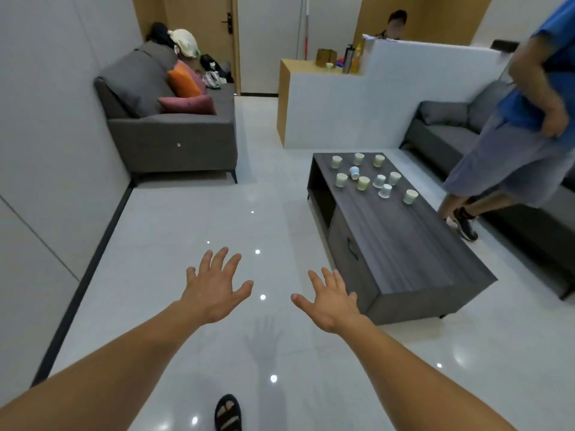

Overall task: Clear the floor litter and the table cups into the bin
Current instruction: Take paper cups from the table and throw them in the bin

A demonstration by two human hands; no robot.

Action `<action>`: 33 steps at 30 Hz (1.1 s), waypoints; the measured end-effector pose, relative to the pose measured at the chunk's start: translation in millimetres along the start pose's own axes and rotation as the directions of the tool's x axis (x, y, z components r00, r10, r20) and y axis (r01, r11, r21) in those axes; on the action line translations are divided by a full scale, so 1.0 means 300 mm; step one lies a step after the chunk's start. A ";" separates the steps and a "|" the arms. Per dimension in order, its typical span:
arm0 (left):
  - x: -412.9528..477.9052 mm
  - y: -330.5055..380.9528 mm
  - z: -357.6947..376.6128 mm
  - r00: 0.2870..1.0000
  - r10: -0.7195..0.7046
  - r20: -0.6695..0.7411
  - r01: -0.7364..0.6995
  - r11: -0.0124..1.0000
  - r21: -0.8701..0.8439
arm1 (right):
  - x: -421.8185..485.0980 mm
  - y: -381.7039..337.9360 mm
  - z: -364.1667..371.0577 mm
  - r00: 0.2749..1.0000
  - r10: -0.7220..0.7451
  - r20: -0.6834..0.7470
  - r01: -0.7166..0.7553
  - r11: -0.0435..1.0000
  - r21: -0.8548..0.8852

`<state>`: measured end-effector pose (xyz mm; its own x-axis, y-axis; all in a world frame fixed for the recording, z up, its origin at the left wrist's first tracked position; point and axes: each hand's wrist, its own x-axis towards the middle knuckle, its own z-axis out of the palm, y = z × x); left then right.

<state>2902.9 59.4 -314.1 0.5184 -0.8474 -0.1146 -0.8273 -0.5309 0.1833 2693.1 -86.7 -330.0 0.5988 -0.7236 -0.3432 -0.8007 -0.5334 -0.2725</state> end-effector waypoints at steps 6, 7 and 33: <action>0.415 0.031 -0.034 0.996 0.091 0.000 -0.091 0.995 -0.049 | 0.293 0.041 -0.170 0.996 0.078 -0.046 -0.079 0.996 -0.027; 0.478 0.040 -0.046 0.994 0.108 0.010 -0.107 0.993 -0.054 | 0.335 0.045 -0.198 0.995 0.088 -0.048 -0.090 0.995 -0.034; 1.941 0.529 -0.112 0.969 0.197 0.150 -0.205 0.978 0.040 | 1.651 0.549 -0.740 0.987 0.161 0.027 -0.162 0.986 0.029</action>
<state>3080.8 -518.2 -318.9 0.3068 -0.9257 -0.2214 -0.9240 -0.3455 0.1641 2854.6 -630.2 -345.3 0.4624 -0.7881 -0.4064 -0.8863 -0.3964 -0.2395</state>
